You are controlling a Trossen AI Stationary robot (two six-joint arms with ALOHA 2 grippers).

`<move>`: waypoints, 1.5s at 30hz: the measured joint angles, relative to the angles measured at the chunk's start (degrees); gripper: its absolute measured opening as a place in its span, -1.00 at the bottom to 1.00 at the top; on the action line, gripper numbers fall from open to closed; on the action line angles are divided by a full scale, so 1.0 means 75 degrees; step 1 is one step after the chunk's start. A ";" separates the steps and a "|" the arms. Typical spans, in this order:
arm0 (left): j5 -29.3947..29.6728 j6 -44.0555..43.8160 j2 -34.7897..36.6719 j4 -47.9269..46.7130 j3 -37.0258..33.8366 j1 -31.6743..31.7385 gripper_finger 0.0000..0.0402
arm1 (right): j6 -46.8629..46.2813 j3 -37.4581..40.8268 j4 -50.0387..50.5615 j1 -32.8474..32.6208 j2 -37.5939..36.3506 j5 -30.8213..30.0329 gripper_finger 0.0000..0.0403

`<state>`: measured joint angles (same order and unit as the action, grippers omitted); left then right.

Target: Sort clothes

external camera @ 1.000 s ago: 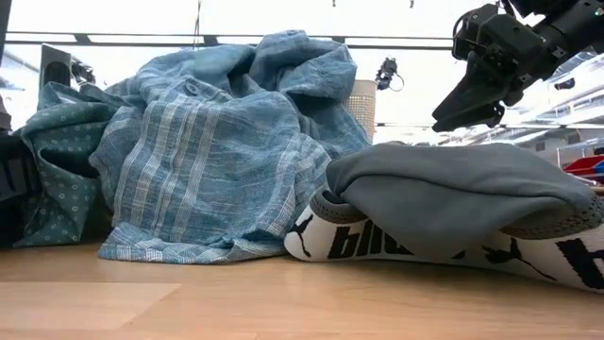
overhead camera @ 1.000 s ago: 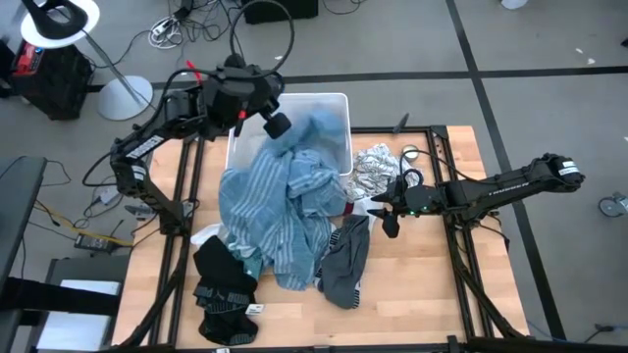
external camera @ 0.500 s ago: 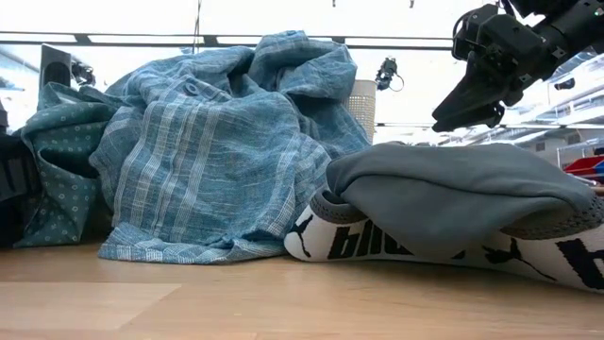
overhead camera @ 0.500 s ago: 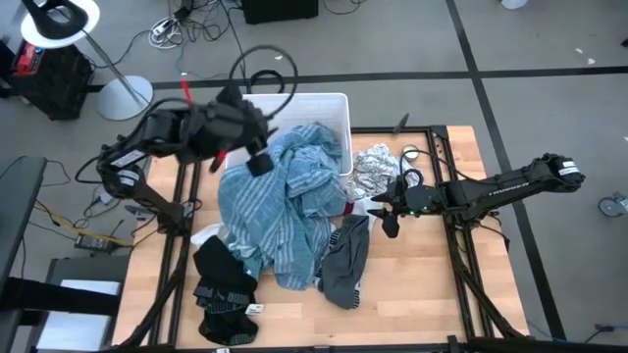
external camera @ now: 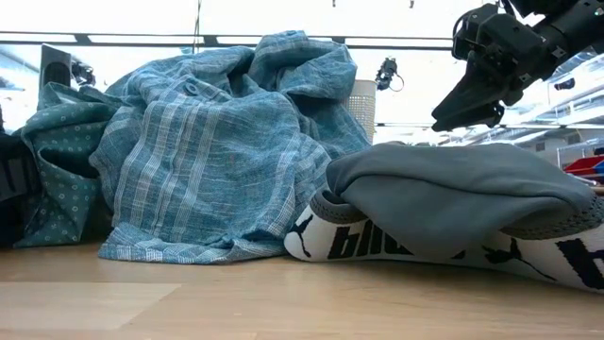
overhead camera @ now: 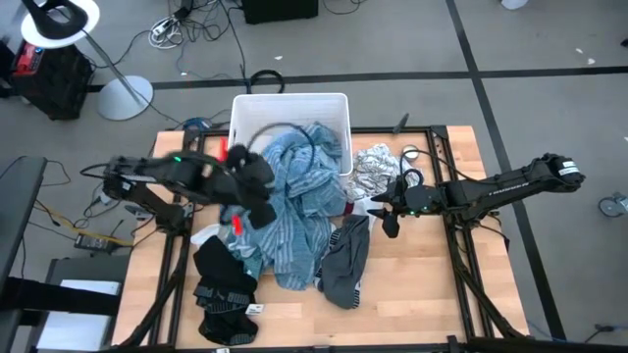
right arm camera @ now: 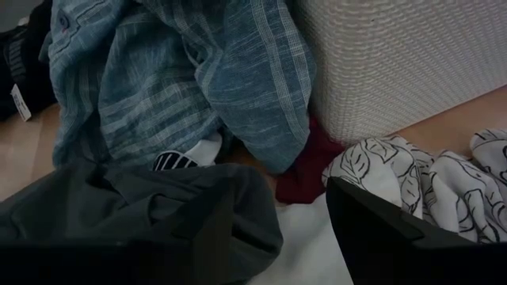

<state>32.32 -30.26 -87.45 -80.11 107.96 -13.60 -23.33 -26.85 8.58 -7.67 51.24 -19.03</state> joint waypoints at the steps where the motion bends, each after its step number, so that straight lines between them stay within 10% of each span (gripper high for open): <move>1: 0.0004 -0.0310 -0.0010 0.0074 -0.0266 -0.0003 -0.40 | -0.0001 0.0000 0.0003 -0.0001 0.0000 0.0000 0.01; 23: -0.0522 -0.2773 -0.0169 0.1486 -0.2576 0.0579 -0.41 | -0.0012 0.0000 0.0002 -0.0001 0.0000 0.0002 0.01; 33: -0.0369 -0.2417 -0.0214 0.1289 -0.2582 0.0686 -0.93 | -0.0012 0.0000 -0.0058 -0.0001 0.0000 0.0002 0.01; 45: 0.0893 -0.1299 -0.0181 0.0461 -0.0486 0.0713 -0.99 | -0.0004 0.0000 -0.0055 -0.0001 0.0003 0.0003 0.01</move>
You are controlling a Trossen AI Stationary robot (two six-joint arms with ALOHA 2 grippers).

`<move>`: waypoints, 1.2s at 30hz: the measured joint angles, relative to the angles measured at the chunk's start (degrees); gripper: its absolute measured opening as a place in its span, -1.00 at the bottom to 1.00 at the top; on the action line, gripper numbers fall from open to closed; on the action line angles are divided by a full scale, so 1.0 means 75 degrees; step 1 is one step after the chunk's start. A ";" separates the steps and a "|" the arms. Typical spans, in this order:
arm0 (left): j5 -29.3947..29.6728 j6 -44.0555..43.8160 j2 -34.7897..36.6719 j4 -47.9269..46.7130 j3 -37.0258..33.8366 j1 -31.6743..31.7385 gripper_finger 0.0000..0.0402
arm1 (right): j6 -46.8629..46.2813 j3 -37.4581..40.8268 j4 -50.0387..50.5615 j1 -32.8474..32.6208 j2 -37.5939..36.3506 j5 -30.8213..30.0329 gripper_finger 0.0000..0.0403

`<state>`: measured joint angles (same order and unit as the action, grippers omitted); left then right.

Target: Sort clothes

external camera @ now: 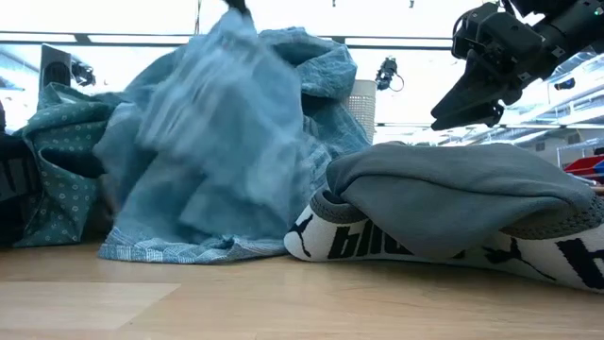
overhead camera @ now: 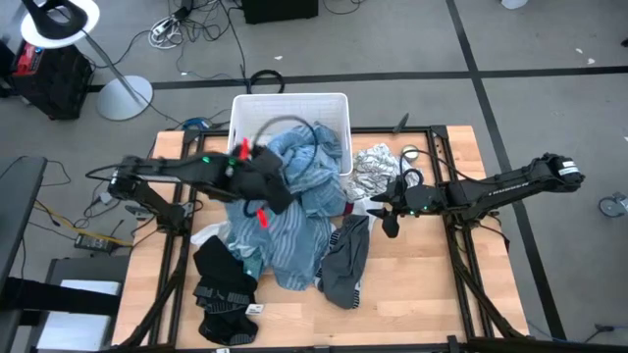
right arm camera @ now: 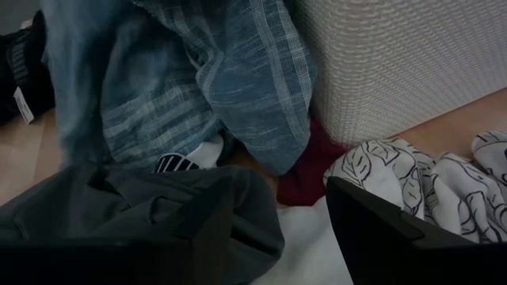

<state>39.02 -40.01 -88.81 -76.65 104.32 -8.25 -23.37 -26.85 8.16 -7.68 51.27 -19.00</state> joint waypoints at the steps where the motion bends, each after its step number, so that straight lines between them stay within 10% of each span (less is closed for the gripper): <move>1: 0.0174 0.0183 0.0002 -0.0072 0.0302 0.0000 -0.99 | 0.0001 0.0000 0.0003 0.0000 0.0000 0.0000 0.01; 12: 0.2253 0.4061 0.0006 0.1696 0.3467 0.0103 -1.00 | 0.0016 0.0000 0.0003 0.0000 0.0000 0.0000 0.01; 22: 0.2191 0.7669 -0.0021 0.5623 0.4091 0.1095 -1.00 | 0.0019 0.0000 0.0000 0.0000 0.0000 0.0000 0.01; 36: 0.0130 0.9086 -0.0261 0.8858 0.4088 0.2722 -1.00 | 0.0143 0.0000 0.0005 0.0000 0.0000 -0.0001 0.01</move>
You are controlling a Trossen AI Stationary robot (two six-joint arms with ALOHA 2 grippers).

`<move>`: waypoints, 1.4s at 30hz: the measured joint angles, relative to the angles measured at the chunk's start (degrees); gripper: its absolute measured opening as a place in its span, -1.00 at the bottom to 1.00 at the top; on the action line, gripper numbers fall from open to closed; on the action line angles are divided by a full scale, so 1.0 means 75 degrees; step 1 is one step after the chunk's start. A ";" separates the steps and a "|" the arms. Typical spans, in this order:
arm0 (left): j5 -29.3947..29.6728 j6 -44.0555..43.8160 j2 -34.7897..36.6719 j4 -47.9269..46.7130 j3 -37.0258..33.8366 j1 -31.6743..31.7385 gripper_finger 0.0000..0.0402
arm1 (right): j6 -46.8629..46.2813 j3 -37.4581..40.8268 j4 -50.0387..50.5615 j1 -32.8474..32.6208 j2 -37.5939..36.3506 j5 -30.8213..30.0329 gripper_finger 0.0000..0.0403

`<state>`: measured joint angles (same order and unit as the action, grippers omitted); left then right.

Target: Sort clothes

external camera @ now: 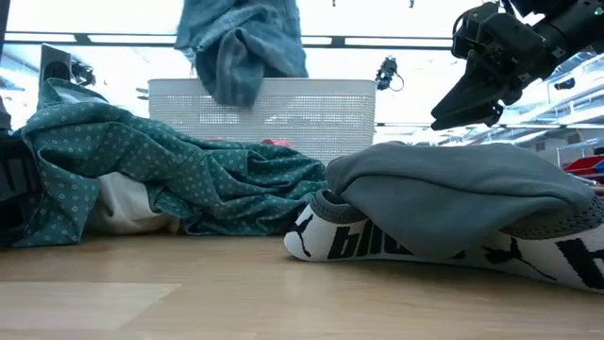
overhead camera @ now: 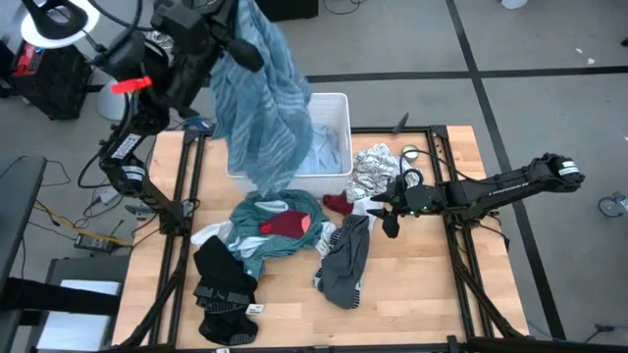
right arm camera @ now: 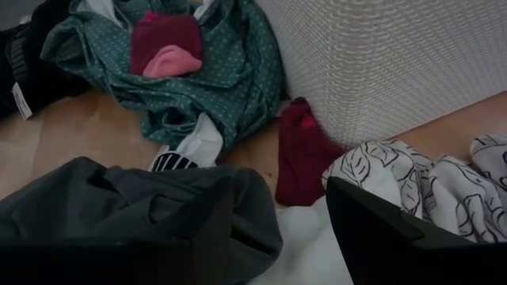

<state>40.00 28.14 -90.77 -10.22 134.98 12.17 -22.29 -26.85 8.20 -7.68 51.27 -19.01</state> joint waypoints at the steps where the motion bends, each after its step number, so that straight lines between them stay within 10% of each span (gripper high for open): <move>1: -0.0263 0.0000 -0.0034 0.0098 0.0000 0.0095 -1.00 | 0.0007 0.0000 -0.0001 0.0000 0.0000 -0.0001 0.01; 31: 0.0185 -0.1026 -0.0210 -0.4101 -0.2287 0.0900 -0.93 | 0.0060 0.0000 0.0007 0.0000 0.0000 -0.0049 0.01; 42: 0.0078 -0.2631 -0.0164 -0.5755 -0.2681 0.0865 -0.42 | 0.0059 0.0000 0.0007 0.0000 0.0000 -0.0066 0.01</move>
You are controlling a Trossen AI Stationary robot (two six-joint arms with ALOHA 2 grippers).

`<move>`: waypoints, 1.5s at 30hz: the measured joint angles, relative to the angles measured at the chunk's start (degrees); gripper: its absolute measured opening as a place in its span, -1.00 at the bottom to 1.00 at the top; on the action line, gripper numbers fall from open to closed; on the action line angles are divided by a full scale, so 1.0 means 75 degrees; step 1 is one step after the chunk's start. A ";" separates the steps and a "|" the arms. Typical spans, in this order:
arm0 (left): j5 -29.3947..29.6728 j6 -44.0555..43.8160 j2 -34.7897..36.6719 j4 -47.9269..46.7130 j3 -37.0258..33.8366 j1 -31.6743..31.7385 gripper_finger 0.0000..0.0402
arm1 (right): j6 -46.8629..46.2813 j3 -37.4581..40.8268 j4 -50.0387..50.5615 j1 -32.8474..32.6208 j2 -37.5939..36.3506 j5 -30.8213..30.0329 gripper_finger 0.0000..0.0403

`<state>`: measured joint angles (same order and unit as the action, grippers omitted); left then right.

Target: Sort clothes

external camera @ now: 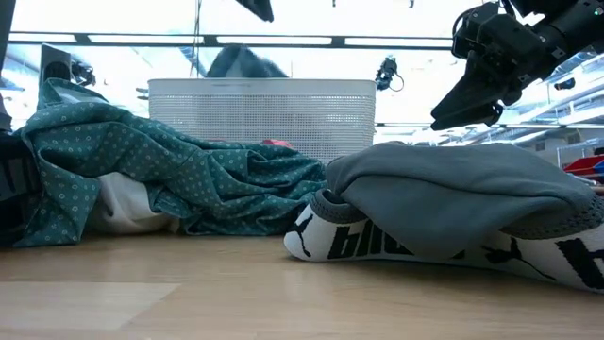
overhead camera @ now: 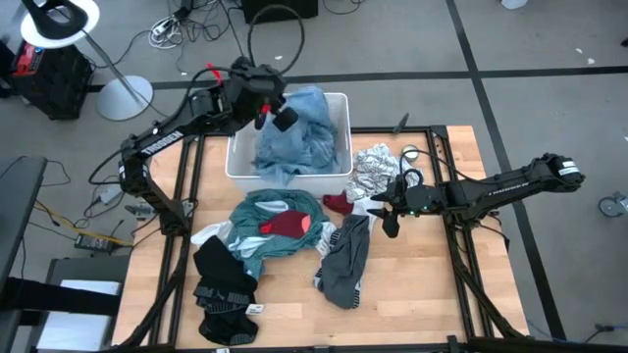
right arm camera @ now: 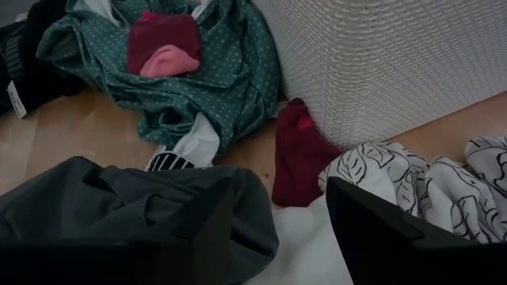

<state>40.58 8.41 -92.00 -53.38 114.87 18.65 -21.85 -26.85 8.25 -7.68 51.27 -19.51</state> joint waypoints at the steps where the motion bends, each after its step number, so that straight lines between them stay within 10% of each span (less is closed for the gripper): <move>1: -0.0003 -0.0166 0.0009 -0.0327 0.0000 -0.0001 -0.38 | 0.0001 0.0000 0.0003 0.0000 0.0000 0.0000 0.01; 14: -0.0385 -0.1783 0.0229 -0.3521 0.0006 -0.0892 -0.34 | -0.0054 0.0000 0.0002 0.0000 0.0000 0.0003 0.01; 29: -0.1148 -0.4024 0.1562 -0.4491 -0.0174 -0.4263 -0.35 | -0.0072 0.0000 0.0000 0.0000 0.0000 0.0006 0.01; 38: 0.1030 -0.6094 0.2103 -0.4416 -0.2134 -0.6516 -0.35 | -0.0247 0.0000 -0.0003 0.0000 0.0000 0.0011 0.01; 45: 0.1164 -0.7351 0.2750 -0.3561 -0.4121 -0.7421 -0.35 | -0.0660 0.0000 0.0023 0.0000 0.0399 0.0025 0.01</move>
<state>49.30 -46.73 -71.38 -80.09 83.96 -37.00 -26.80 -26.85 8.43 -7.68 54.25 -19.32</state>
